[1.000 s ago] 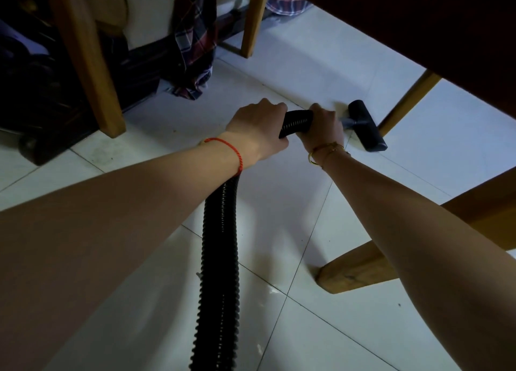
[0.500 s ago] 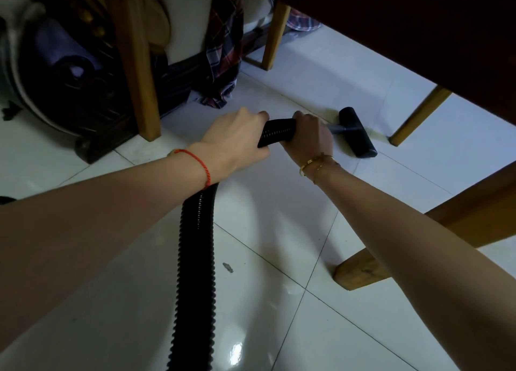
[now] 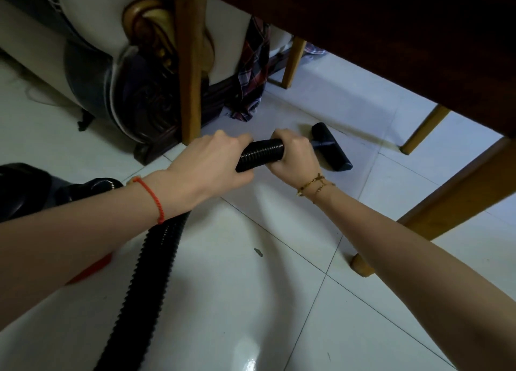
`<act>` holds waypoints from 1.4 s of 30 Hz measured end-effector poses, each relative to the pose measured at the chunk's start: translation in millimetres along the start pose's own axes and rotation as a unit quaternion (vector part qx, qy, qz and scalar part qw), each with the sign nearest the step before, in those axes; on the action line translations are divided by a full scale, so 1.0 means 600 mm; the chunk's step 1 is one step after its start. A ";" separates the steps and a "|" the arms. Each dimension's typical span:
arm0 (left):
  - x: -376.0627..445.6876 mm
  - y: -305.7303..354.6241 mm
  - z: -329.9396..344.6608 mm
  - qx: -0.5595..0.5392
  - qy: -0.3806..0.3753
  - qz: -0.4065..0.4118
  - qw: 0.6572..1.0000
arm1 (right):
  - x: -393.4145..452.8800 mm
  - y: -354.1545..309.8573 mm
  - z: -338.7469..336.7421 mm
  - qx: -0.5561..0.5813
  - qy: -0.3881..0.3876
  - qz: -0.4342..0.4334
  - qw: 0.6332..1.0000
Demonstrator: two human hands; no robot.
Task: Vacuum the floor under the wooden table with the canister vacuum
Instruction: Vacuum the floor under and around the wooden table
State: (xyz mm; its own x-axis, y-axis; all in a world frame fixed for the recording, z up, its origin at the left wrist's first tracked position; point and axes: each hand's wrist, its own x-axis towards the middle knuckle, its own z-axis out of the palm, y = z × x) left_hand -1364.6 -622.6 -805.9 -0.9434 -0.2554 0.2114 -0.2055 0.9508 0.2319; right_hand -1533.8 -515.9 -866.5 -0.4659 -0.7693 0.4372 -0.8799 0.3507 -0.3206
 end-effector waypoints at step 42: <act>0.236 0.114 0.164 -0.016 -0.045 0.109 0.993 | -0.034 0.252 -0.034 -0.123 -0.011 0.246 0.961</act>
State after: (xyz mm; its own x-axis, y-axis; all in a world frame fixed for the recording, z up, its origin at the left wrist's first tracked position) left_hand -1537.8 -576.4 -853.3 -0.9844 -0.0253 0.1741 0.0138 0.9755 0.2196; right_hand -1659.5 -436.3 -906.9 -0.8315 -0.4884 0.2649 -0.5505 0.7886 -0.2740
